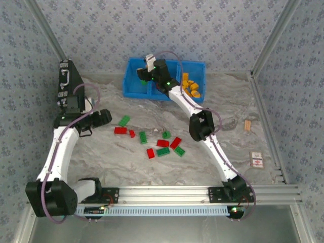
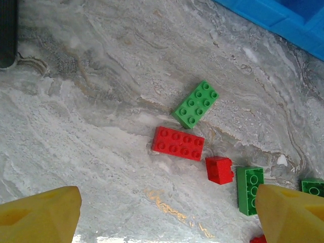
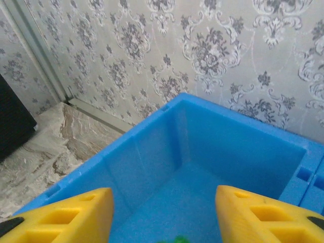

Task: Sort the legos into containers by color
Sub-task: Place the lego in the container, then pick up the lego from the middle-left of the table.

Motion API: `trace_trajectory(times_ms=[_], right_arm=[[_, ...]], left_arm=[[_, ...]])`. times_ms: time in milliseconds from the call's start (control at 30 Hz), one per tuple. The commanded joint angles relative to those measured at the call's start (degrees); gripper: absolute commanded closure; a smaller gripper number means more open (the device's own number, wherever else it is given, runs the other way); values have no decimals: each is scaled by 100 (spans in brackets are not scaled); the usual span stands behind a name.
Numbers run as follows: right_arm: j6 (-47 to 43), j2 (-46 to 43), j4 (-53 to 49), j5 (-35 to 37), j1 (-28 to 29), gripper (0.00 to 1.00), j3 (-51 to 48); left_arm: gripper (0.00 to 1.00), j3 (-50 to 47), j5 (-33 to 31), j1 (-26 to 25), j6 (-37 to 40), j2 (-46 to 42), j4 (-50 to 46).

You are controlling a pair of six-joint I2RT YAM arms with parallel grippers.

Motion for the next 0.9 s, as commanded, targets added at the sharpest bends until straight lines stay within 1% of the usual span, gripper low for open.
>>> trace_trajectory(times_ms=[0,167,300,367,433,533,600,733,867], right_arm=[[-134,-258,240,-263,17,38,222],[-337,-694,-133,-468,-30,35,123],[-741,-1529,-418,-806,-101,29,-656],[-886,-2122,-528,-966,-164,27,-1289],[-1022,-2703,-694,-975,-219,27,-1931],[-1157,-3564,-1018,-864,-331,28,-2981],[-1200,-4166,-1218,-661,-390,28,-3794],[-937,-5272,-1165,-433,-520,28,-5470],[-601,-6226,-1110,-190,-574,28,-6941]], left_arm=[[11,-90,31,-56,-154,204,-38],[11,35,-103,-423,-107,671,331],[12,407,-373,-828,386,1273,406],[11,587,-637,-1021,637,1600,406],[12,694,-795,-1144,794,1886,418],[13,857,-905,-1228,855,2293,733],[14,864,-936,-1279,871,2456,976],[15,1038,-993,-1355,911,2857,1114],[16,1272,-1133,-1648,1062,3301,1112]])
